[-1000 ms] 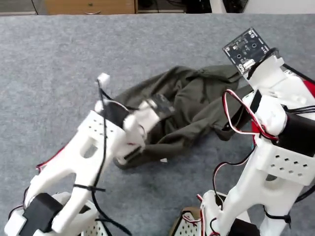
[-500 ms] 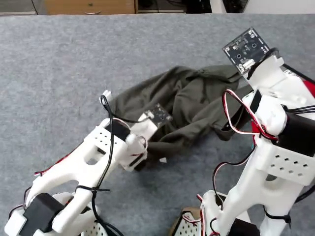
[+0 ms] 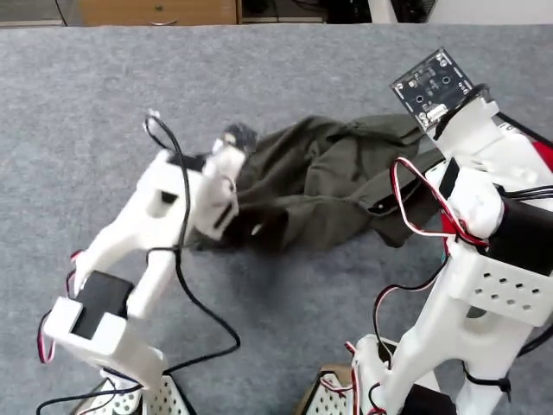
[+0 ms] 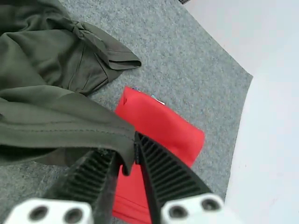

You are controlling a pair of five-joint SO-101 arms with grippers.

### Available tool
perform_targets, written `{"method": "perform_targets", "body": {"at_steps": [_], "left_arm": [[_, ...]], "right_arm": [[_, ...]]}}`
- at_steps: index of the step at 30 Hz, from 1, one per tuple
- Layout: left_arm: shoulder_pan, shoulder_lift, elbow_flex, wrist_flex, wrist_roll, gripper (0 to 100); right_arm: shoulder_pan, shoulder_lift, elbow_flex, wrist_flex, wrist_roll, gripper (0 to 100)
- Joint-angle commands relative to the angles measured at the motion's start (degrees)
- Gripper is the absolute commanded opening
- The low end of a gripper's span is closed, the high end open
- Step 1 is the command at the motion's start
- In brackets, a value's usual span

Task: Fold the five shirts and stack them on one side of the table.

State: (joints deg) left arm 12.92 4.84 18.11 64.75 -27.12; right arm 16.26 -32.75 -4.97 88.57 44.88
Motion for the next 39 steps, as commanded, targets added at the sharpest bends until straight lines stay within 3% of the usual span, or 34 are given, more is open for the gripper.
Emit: {"method": "perform_targets", "body": {"at_steps": [1,13,19,23,28,31,36,39], "left_arm": [[-1.23,0.66,-11.60,5.27,-2.55,22],[1.49,2.07,-16.53,17.05,-4.31,22],[7.38,2.07,-22.51,27.60,-4.22,12],[11.78,2.07,-25.05,34.02,-4.04,11],[12.57,2.95,-23.03,33.41,-3.96,11],[12.57,4.26,-18.81,28.48,-3.96,11],[12.13,6.37,-13.10,23.30,-3.43,21],[12.04,6.90,-12.04,21.01,-1.67,21]], "right_arm": [[0.92,0.22,-0.04,-1.23,0.62,0.2],[0.66,0.40,0.04,-1.49,0.44,0.2],[0.84,0.40,0.04,-1.49,0.44,0.2],[0.92,0.40,0.04,-1.49,0.44,0.2],[0.92,0.31,0.04,-1.05,0.44,0.2],[0.92,0.13,0.04,-1.05,0.35,0.2],[0.92,0.04,0.04,-1.05,0.35,0.2],[0.92,0.04,0.04,-1.05,0.35,0.2]]}}
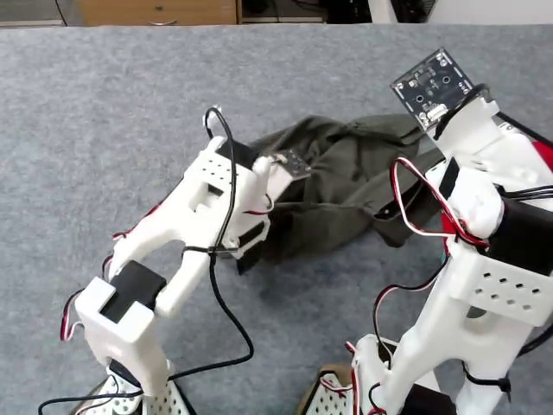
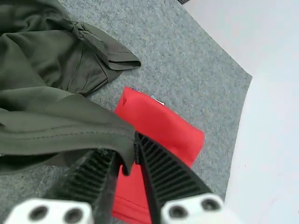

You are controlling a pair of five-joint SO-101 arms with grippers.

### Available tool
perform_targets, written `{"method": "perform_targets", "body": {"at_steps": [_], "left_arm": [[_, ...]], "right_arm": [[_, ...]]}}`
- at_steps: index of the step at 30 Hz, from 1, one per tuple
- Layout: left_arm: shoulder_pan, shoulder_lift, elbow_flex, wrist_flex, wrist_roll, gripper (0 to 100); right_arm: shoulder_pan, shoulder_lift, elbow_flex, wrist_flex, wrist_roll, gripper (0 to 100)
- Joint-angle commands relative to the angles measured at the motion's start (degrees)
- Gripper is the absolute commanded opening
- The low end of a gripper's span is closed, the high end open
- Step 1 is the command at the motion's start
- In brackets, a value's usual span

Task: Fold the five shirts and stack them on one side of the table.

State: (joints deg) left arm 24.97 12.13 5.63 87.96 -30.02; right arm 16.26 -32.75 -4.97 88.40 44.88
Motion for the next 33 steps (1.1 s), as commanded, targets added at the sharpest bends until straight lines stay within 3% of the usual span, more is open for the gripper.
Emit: {"method": "perform_targets", "body": {"at_steps": [1,14,28,33], "left_arm": [[0.00,-0.40,0.62,-2.81,1.32,21],[-0.70,-0.04,4.31,-12.40,1.05,21],[-7.21,-0.04,10.02,-19.43,-2.73,21],[-6.95,-0.04,11.16,-21.54,-2.99,15]], "right_arm": [[0.92,0.04,0.04,-0.88,0.35,0.2],[0.92,-0.04,0.04,-0.88,0.70,0.2],[0.57,0.40,0.04,-1.23,0.44,0.2],[0.84,0.31,0.04,-0.97,0.44,0.2]]}}
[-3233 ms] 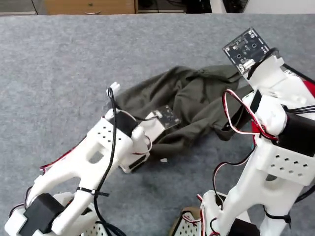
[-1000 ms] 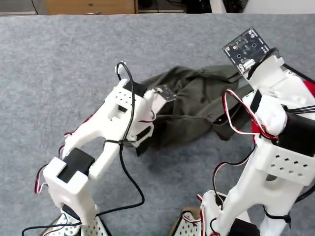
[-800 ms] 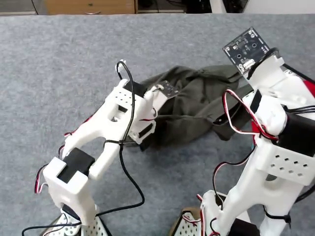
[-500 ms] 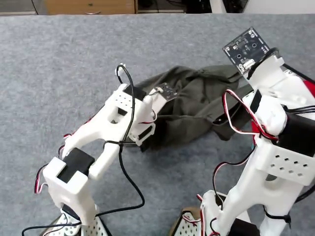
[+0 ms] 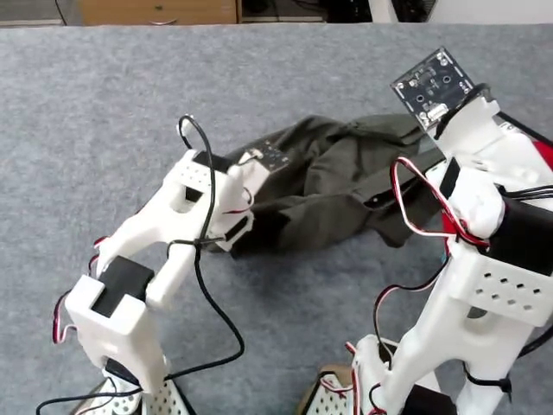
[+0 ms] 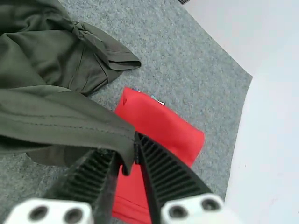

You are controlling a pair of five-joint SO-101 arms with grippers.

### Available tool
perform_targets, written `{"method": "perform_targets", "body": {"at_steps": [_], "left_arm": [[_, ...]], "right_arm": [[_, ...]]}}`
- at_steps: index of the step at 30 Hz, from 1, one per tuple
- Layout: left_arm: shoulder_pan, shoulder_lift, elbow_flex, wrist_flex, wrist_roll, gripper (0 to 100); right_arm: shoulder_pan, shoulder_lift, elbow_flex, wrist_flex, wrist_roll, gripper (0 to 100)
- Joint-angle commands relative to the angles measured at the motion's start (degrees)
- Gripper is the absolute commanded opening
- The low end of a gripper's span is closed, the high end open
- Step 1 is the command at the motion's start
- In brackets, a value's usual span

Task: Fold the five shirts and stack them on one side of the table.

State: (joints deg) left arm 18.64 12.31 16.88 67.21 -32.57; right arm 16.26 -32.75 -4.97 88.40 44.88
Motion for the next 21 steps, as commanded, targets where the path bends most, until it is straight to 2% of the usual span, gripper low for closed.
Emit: {"method": "perform_targets", "body": {"at_steps": [1,10,21], "left_arm": [[-0.62,-0.22,-0.09,-0.88,-0.44,14],[-1.14,-0.75,-0.18,-0.44,-0.44,11],[-1.14,-0.84,-6.77,8.35,-0.53,11]], "right_arm": [[0.92,0.13,0.04,-0.88,0.44,0.2],[0.92,0.04,0.04,-0.88,0.44,0.2],[0.92,0.04,0.04,-0.88,0.35,0.2]]}}
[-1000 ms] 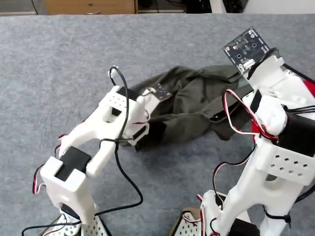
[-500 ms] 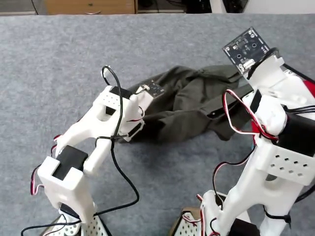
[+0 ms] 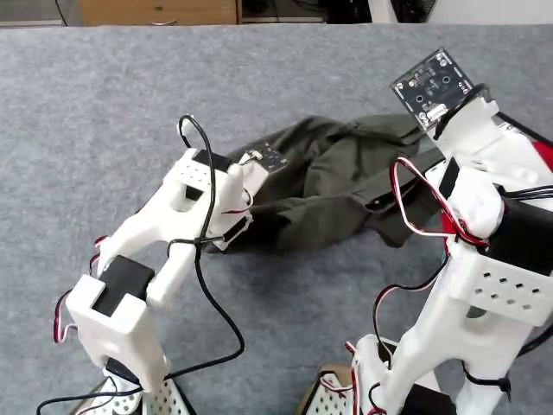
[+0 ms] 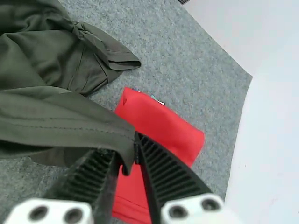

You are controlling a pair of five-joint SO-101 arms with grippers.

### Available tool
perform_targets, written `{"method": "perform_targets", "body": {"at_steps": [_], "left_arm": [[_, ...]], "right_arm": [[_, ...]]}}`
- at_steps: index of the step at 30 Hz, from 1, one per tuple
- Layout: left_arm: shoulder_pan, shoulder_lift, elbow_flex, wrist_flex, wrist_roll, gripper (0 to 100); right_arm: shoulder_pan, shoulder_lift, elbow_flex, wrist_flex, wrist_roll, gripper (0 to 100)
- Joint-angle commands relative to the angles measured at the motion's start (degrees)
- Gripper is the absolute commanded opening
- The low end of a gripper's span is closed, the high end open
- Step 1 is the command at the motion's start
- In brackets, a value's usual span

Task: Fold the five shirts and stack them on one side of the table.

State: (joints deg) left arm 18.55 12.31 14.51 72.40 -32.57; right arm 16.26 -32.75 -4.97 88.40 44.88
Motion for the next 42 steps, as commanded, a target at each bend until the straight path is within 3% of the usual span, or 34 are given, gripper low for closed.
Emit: {"method": "perform_targets", "body": {"at_steps": [1,6,13,17,24,31,42], "left_arm": [[-1.05,-0.84,-5.54,4.40,-0.53,11],[-1.05,-0.31,-7.91,5.45,-0.53,11],[-1.05,-0.22,-5.98,-0.35,-0.53,11],[-1.05,-0.75,-6.33,0.09,-0.53,1],[-3.96,-3.30,-15.82,11.34,-0.18,2],[-10.02,-16.92,-31.12,23.12,0.88,2],[-18.29,-28.18,-46.95,24.97,10.11,2]], "right_arm": [[0.92,0.04,0.04,-0.88,0.35,0.2],[0.92,0.04,0.04,-0.88,0.35,0.2],[0.92,-0.04,0.04,-0.88,0.35,0.2],[0.92,-0.04,0.04,-0.88,0.35,0.2],[0.92,-0.04,-0.40,-0.88,0.35,0.2],[0.92,-0.13,-5.32,-0.88,0.35,0.2],[0.84,-0.04,-21.93,-2.81,0.35,0.2]]}}
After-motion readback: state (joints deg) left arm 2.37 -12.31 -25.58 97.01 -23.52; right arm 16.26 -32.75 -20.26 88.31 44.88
